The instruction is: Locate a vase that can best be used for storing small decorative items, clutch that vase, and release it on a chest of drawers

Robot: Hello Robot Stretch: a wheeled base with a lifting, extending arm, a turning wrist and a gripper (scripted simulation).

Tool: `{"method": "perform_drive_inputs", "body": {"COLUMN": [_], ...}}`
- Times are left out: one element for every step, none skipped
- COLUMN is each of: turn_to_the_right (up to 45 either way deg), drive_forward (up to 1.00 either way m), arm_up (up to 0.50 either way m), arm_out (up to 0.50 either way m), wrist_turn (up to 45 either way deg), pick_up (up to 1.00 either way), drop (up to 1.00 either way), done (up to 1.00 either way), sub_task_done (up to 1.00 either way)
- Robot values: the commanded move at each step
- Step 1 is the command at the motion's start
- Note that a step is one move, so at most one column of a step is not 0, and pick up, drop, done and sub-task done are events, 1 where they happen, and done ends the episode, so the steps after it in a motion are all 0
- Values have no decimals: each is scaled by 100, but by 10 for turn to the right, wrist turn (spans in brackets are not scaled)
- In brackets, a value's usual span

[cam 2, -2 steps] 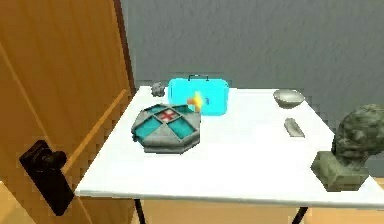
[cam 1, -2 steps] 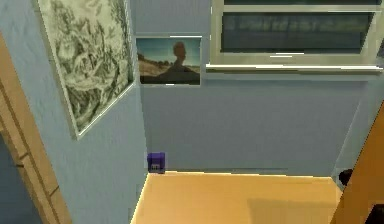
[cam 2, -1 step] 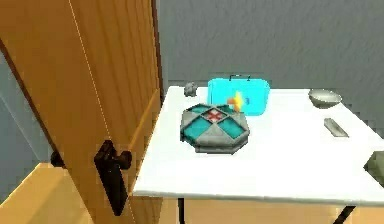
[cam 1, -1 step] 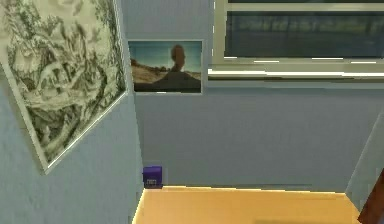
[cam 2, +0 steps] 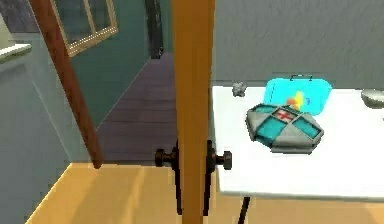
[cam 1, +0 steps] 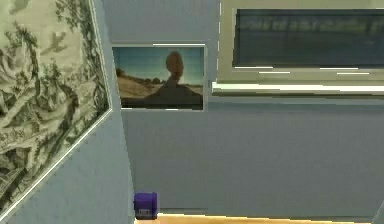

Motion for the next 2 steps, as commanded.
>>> {"method": "perform_drive_inputs", "body": {"turn_to_the_right": [60,0], "drive_forward": [0,15], "arm_up": [0,0], "arm_out": [0,0], "wrist_turn": [0,0], "pick_up": [0,0], "drop": [0,0], "done": [0,0], "sub_task_done": [0,0]}}
